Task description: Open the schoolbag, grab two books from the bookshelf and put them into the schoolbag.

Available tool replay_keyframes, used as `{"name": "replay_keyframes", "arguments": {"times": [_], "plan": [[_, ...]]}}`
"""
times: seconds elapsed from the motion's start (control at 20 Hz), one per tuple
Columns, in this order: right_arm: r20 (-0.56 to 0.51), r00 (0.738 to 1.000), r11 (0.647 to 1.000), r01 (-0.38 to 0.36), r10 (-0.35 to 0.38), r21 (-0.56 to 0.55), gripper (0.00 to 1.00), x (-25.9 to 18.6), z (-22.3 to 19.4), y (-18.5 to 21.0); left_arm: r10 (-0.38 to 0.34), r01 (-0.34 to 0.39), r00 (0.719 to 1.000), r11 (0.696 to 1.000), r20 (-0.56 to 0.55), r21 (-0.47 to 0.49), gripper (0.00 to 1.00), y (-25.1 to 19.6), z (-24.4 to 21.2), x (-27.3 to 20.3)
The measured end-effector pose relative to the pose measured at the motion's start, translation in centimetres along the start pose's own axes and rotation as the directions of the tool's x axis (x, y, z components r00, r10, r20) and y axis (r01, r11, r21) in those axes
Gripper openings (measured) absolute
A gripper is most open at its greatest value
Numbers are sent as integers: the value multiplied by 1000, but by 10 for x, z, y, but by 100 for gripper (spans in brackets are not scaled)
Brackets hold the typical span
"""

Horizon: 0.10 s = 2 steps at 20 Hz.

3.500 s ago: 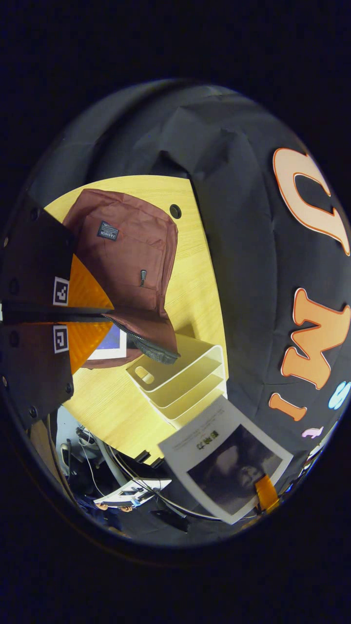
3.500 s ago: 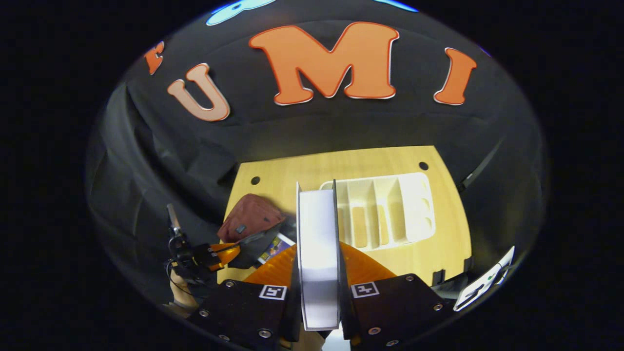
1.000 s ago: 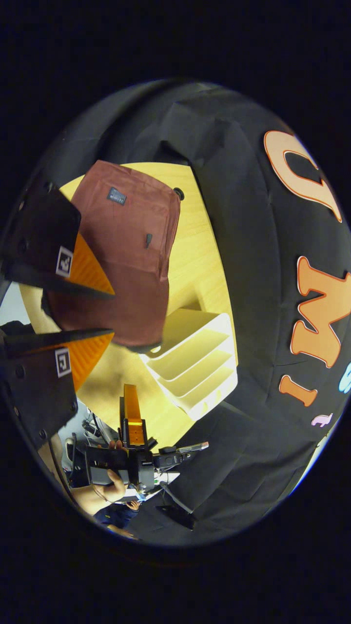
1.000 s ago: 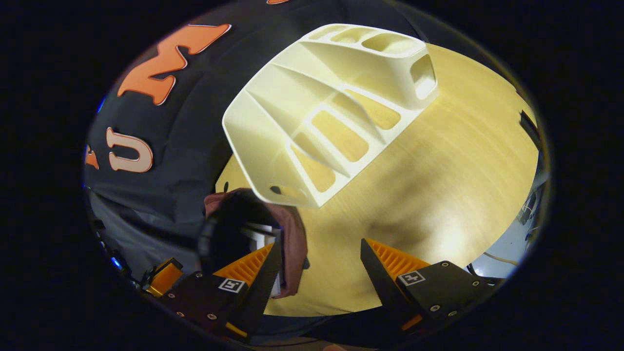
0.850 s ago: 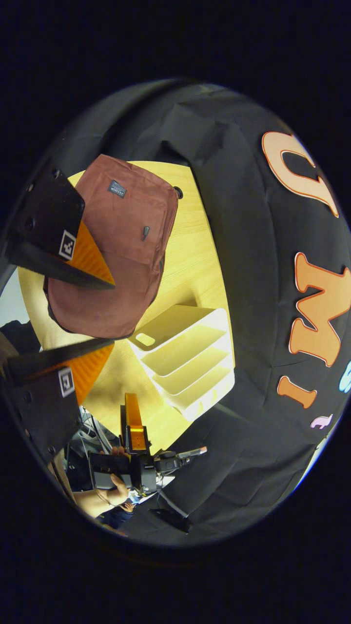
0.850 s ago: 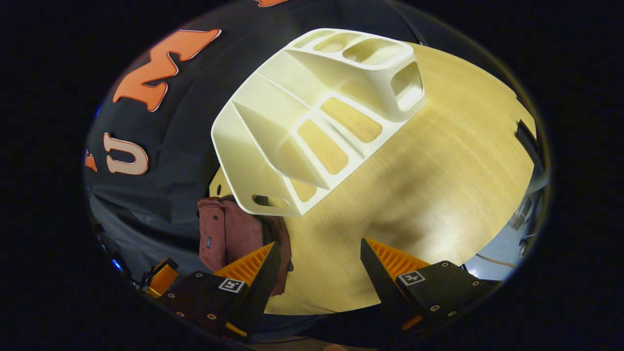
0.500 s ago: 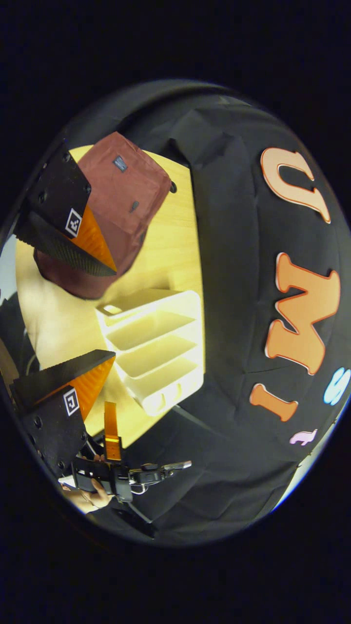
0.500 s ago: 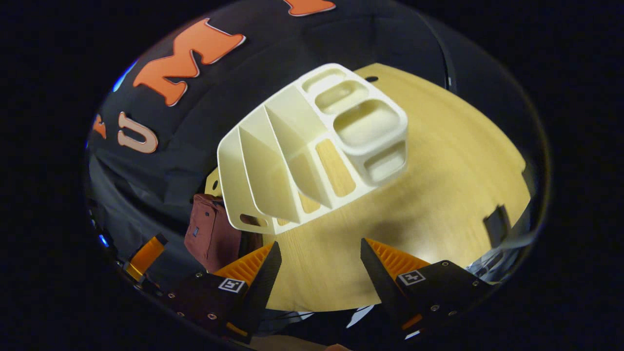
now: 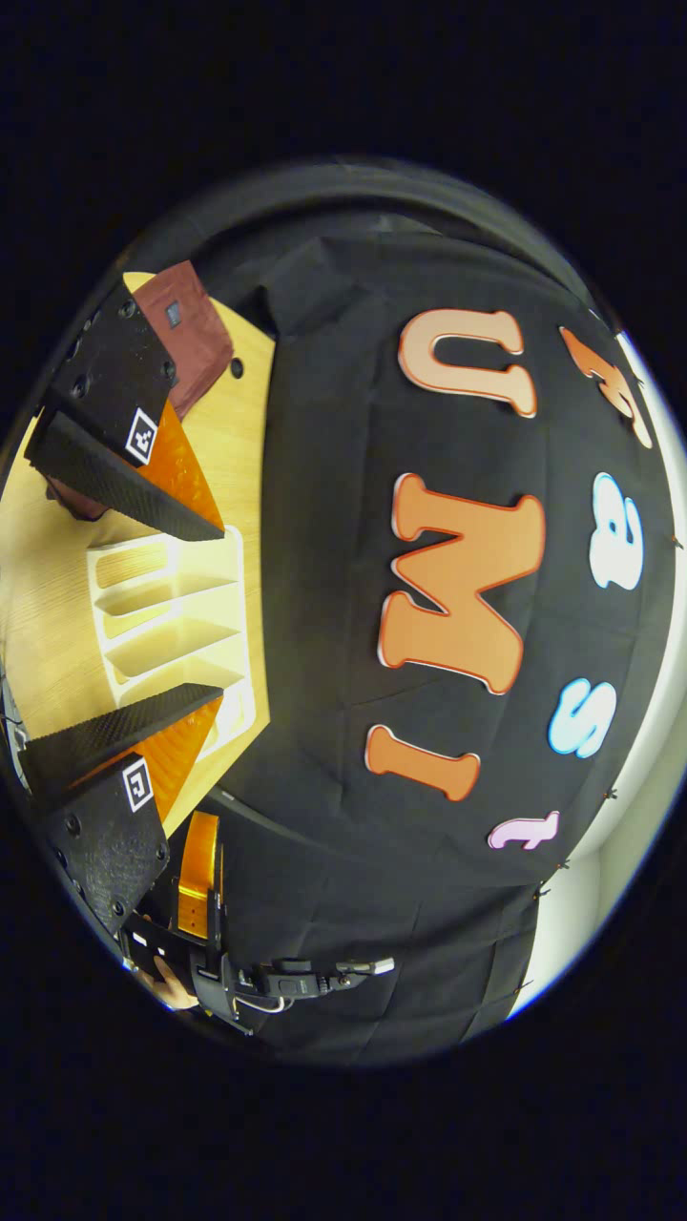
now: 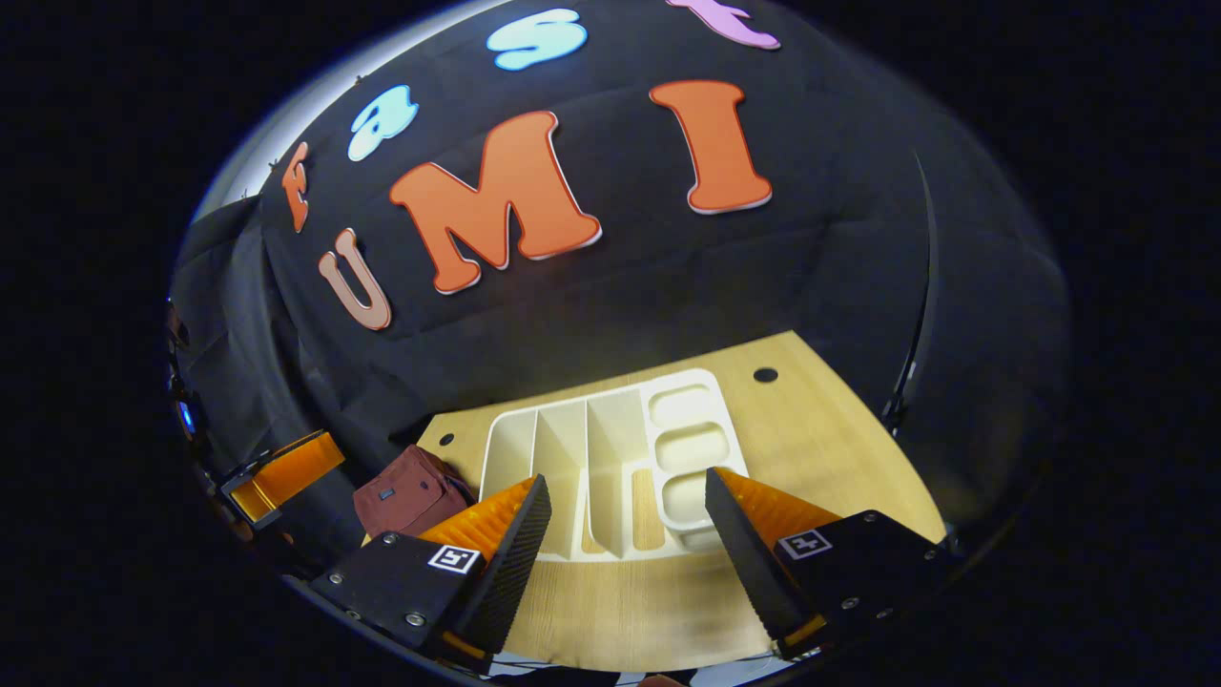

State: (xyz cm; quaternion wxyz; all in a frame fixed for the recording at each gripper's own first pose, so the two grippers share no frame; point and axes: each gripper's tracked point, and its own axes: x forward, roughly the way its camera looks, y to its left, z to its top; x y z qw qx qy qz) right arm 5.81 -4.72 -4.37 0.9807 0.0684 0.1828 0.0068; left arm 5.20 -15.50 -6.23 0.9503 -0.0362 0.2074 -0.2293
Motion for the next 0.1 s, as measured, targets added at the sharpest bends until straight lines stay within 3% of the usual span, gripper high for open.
{"name": "replay_keyframes", "arguments": {"times": [0.1], "plan": [[109, 994, 999, 14, -9, -47, 97, -5, 27, 3, 9, -9, 999, 1000, 52, 1, 95, -6, 11, -5]]}}
